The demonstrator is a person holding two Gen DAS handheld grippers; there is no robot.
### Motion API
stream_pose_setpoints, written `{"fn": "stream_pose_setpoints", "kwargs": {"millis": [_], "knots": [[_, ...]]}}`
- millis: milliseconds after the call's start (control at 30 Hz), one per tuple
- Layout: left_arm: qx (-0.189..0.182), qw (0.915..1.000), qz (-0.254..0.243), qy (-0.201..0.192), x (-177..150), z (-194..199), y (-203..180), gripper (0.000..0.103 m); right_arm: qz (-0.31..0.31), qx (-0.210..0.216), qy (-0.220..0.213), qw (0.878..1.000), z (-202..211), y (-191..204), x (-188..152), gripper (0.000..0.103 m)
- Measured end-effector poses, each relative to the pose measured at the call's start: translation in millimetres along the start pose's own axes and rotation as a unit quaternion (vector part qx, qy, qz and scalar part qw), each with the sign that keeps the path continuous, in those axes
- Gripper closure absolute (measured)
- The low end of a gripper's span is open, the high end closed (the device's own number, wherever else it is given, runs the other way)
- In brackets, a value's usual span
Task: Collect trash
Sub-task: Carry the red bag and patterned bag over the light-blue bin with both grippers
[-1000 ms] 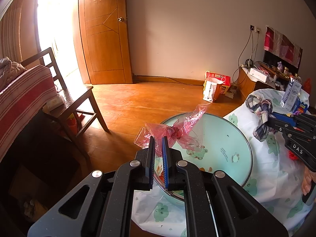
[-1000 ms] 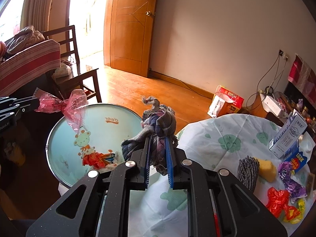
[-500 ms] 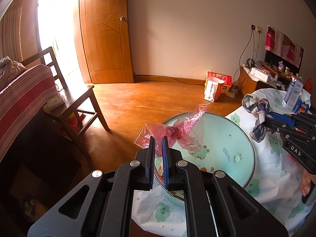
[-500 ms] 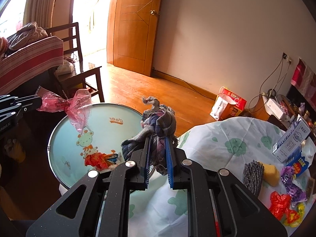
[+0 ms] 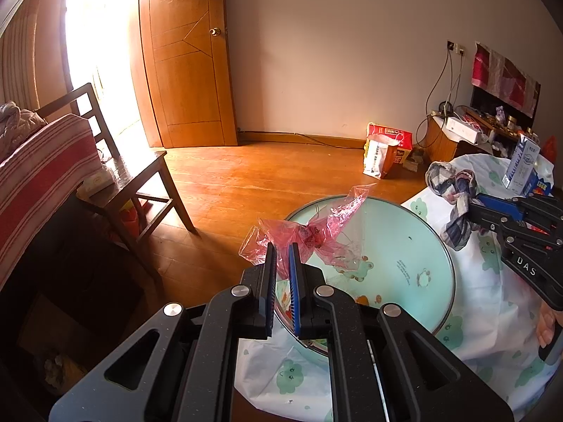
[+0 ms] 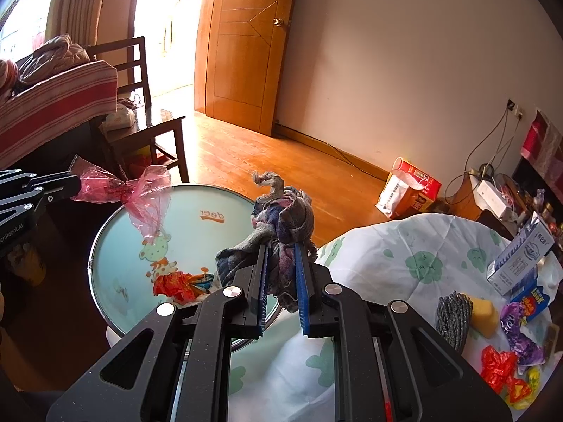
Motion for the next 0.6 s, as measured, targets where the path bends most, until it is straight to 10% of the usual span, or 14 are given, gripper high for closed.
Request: {"fn": "stream_pose_setpoints", "kwargs": {"millis": [600], "knots": [[-0.007, 1.0000, -0.002, 0.001, -1.4, -2.1, -0.5, 0.096, 0.004, 0.005, 0.000, 1.000, -1.3, 5.0, 0.9, 0.088]]}}
Point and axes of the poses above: each gripper's, at about its wrist camera, not at the fingertips, and z roughly against the way its jaws point, y to its left, x to its top, the point moved 9 cm from there along -z, roughly the way its jaws point, and after that the axes turned 4 degrees about -z, right-handed, at the moved point
